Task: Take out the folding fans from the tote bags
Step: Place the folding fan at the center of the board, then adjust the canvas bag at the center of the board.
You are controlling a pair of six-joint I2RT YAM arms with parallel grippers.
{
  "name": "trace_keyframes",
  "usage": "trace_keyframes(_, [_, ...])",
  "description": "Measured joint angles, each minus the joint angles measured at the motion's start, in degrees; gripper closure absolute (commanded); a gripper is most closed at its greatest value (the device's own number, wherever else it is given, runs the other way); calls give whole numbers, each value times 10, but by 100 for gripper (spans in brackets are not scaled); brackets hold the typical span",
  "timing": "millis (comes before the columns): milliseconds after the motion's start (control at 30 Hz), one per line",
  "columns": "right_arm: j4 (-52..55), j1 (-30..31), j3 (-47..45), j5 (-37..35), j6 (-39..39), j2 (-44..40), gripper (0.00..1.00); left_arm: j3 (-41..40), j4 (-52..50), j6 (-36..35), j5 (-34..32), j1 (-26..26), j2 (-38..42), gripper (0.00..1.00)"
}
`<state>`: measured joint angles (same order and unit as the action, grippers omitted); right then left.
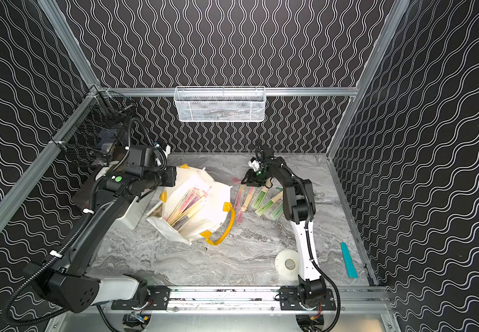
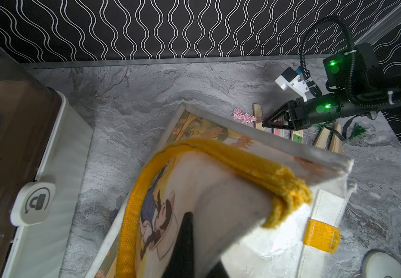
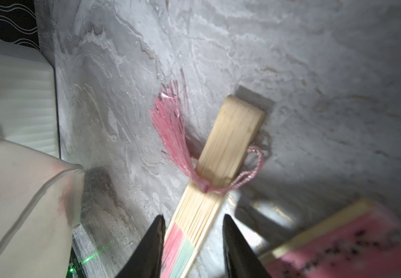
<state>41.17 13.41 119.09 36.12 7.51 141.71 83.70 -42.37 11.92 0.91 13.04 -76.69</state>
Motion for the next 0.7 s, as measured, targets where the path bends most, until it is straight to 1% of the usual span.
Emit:
trace_keyframes(200, [0, 1, -20, -16, 0, -25, 60, 0, 3, 0, 4, 0, 0, 100])
trace_keyframes(300, [-5, 3, -51, -28, 2, -65, 60, -3, 8, 0, 4, -1, 0, 100])
trace_keyframes(467, [-54, 3, -149, -54, 30, -190, 60, -8, 12, 0, 7, -1, 0, 100])
trace_keyframes(700, [-190, 14, -344, -87, 122, -415, 60, -40, 47, 2, 30, -1, 1, 100])
